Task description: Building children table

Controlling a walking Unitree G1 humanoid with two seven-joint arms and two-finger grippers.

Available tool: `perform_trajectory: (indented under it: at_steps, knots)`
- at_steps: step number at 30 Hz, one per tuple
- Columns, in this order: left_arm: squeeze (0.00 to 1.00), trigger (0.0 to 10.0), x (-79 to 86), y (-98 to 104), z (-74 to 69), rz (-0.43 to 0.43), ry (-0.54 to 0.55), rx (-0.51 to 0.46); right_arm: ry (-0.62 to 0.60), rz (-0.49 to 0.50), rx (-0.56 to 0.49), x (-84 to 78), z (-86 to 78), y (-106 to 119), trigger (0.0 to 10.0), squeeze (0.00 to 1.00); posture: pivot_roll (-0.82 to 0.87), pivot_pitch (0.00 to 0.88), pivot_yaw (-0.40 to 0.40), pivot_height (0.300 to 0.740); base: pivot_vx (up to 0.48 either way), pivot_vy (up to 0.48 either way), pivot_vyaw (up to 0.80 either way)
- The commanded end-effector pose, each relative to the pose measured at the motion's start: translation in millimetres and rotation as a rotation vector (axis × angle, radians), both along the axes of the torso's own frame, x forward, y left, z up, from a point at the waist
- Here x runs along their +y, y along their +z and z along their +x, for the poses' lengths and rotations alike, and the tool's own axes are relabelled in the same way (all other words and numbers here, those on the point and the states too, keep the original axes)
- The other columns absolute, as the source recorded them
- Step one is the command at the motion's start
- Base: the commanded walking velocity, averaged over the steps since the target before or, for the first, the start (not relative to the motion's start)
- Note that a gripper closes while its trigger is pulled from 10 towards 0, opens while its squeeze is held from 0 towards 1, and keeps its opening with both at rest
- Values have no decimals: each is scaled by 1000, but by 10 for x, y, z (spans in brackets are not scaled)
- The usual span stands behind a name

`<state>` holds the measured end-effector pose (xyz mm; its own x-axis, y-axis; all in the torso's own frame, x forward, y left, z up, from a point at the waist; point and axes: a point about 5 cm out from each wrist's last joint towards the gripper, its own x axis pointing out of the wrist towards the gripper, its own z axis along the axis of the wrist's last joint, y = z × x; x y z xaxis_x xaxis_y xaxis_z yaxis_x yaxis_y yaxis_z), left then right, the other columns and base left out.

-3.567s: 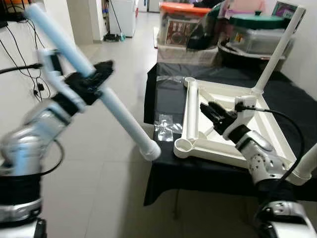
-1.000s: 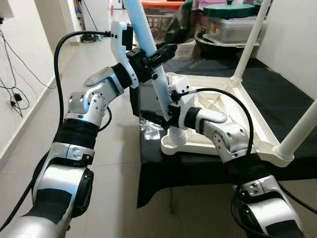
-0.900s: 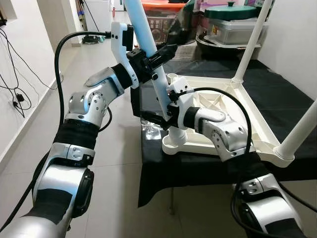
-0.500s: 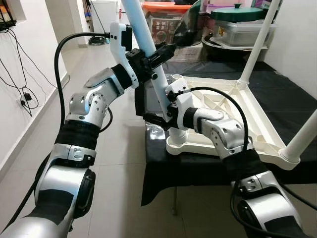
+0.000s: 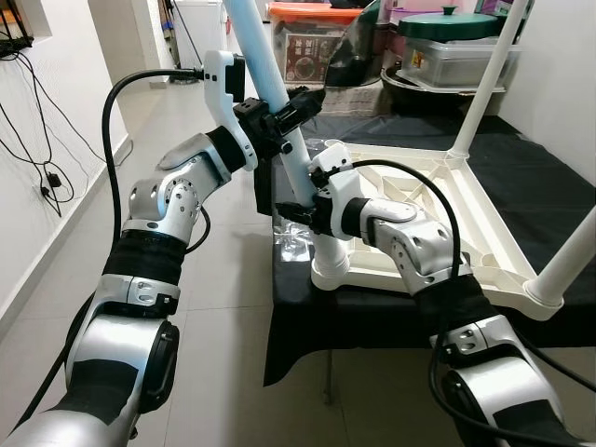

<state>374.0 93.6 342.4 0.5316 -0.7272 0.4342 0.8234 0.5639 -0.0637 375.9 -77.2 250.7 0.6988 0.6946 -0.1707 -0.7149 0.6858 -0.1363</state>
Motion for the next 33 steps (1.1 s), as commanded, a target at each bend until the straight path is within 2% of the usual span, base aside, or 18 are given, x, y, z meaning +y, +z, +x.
perform_trajectory:
  at_steps: [1, 3, 4, 10, 13, 15, 16, 20, 21, 22, 23, 24, 25, 27, 28, 30, 31, 33]
  knots:
    - [0, 10000, 7, 34, 19, -38, 4, 3, 32, 53, -10, 60, -8, 89, 0, 0, 43, 0, -14, 740, 0, 0, 0]
    - [0, 10000, 25, 31, 35, -38, 19, 9, 30, 53, -8, 51, -8, 79, 0, 0, 44, 0, -17, 740, 0, 0, 0]
    - [1000, 10000, 77, 24, 72, -58, 70, 21, 16, 65, -1, 30, -2, 65, 0, 0, 42, 0, -15, 740, 0, 0, 0]
    - [1000, 10000, 96, 47, 29, -77, 77, -11, 23, 86, -4, 14, -14, 56, 0, 0, 39, 0, -18, 740, 0, 0, 0]
    - [1000, 10000, 90, 15, 0, -32, 124, -24, 14, 101, -22, -24, -1, 87, 0, 0, 39, 0, -19, 740, 0, 0, 0]
    - [1000, 10000, 90, 15, 0, -32, 124, -24, 14, 101, -22, -24, -1, 87, 0, 0, 39, 0, -19, 740, 0, 0, 0]
    - [0, 10000, 95, 12, -20, -30, 126, -28, 7, 103, -28, -45, 7, 93, 0, 0, 37, 0, -20, 740, 0, 0, 0]
    - [0, 10000, 116, 30, -59, -55, 121, -33, -11, 104, -40, -87, 27, 96, 0, 0, 37, 0, -22, 740, 0, 0, 0]
    - [0, 10000, 147, 72, -128, -91, 115, -50, -47, 113, -58, -161, 62, 102, 0, 0, 39, 0, -22, 740, 0, 0, 0]
    - [0, 10000, 190, 112, -209, -134, 129, -65, -132, 158, -93, -297, 135, 152, 0, 0, 48, 0, -36, 740, 0, 0, 0]
    - [0, 10000, 190, 112, -209, -134, 129, -65, -132, 158, -93, -297, 135, 152, 0, 0, 48, 0, -36, 740, 0, 0, 0]
    - [0, 10000, 225, 132, -276, -160, 146, -75, -211, 203, -129, -416, 191, 211, 0, 0, 49, 0, -37, 740, 0, 0, 0]
    - [0, 10000, 225, 132, -276, -160, 146, -75, -211, 203, -129, -416, 191, 211, 0, 0, 49, 0, -37, 740, 0, 0, 0]
    - [0, 10000, 304, 94, -369, -219, 219, -63, -342, 324, -186, -621, 256, 364, 0, 0, 50, 0, -40, 740, 0, 0, 0]
    - [0, 10000, 304, 94, -369, -219, 219, -63, -342, 324, -186, -621, 256, 364, 0, 0, 50, 0, -40, 740, 0, 0, 0]
    - [0, 10000, 335, -12, -426, -224, 263, -41, -377, 386, -218, -689, 253, 438, 0, 0, 52, 0, -42, 740, 0, 0, 0]
    - [0, 10000, 335, -12, -426, -224, 263, -41, -377, 386, -218, -689, 253, 438, 0, 0, 52, 0, -42, 740, 0, 0, 0]
    - [0, 10000, 347, -289, -517, -233, 338, 32, -372, 418, -242, -689, 213, 436, 0, 0, 53, 0, -52, 740, 0, 0, 0]
